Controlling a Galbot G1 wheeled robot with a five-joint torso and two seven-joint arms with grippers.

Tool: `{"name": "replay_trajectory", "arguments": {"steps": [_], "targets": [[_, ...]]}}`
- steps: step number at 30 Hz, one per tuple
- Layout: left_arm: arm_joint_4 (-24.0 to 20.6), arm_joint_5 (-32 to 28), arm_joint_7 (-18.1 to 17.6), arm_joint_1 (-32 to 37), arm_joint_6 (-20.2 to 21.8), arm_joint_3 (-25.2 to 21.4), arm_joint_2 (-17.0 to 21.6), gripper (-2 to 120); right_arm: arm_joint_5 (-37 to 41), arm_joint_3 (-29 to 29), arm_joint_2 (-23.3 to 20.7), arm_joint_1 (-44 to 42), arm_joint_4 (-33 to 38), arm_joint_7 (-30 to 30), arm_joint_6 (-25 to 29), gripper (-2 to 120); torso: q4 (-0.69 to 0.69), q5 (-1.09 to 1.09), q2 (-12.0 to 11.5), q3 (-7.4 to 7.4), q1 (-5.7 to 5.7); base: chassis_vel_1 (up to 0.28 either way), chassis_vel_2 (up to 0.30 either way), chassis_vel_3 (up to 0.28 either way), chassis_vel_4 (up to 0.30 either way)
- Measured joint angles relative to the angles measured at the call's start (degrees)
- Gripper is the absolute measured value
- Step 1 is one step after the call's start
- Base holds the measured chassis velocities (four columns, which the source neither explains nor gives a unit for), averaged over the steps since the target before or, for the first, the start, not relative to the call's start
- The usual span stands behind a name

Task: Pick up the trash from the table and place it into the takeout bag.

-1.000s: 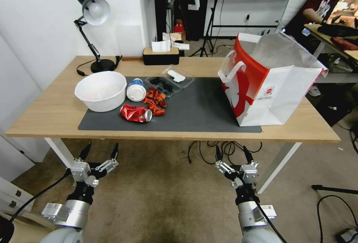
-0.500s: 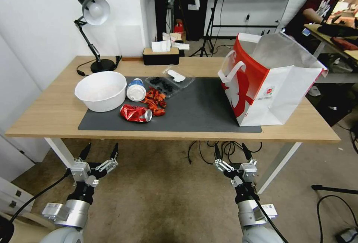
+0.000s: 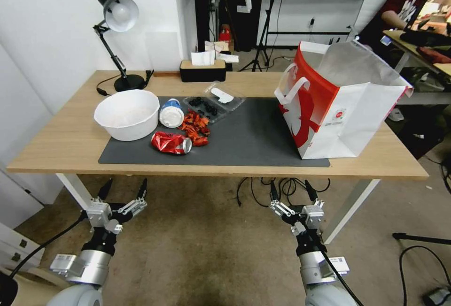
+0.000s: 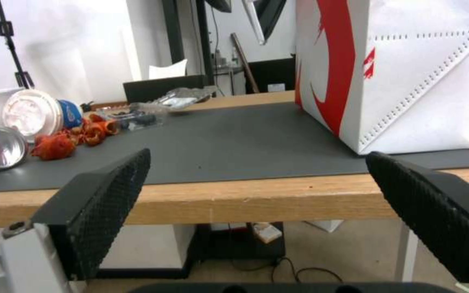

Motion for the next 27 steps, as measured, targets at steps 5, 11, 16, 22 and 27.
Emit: {"name": "replay_trajectory", "arguments": {"steps": [5, 11, 16, 22, 27], "targets": [[-1.7, -1.8, -2.4, -1.7, 2.0, -1.1, 2.6, 100, 0.0, 0.0, 0.0, 0.0, 0.0, 0.0, 0.0, 100, 0.00, 0.00, 0.0, 0.00, 0.00, 0.000, 0.000, 0.000, 0.000], [-3.8, -8.4, -6.4, -4.0, 6.6, 0.1, 7.2, 100, 0.0, 0.0, 0.0, 0.0, 0.0, 0.0, 0.0, 100, 0.01, -0.01, 0.0, 0.00, 0.00, 0.000, 0.000, 0.000, 0.000], [-8.5, -31.3, -23.5, -8.0, 17.1, 5.6, 13.6, 100, 0.0, 0.0, 0.0, 0.0, 0.0, 0.0, 0.0, 100, -0.02, 0.00, 0.0, 0.00, 0.00, 0.000, 0.000, 0.000, 0.000], [-11.6, -56.3, -35.1, -11.7, 23.7, 5.7, 18.6, 100, 0.0, 0.0, 0.0, 0.0, 0.0, 0.0, 0.0, 100, 0.03, 0.01, 0.0, 0.00, 0.00, 0.000, 0.000, 0.000, 0.000], [-5.2, -67.3, -39.2, -19.2, 25.1, 9.6, 20.9, 100, 0.0, 0.0, 0.0, 0.0, 0.0, 0.0, 0.0, 100, 0.00, -0.01, 0.0, 0.00, -0.01, 0.000, 0.000, 0.000, 0.000]]}}
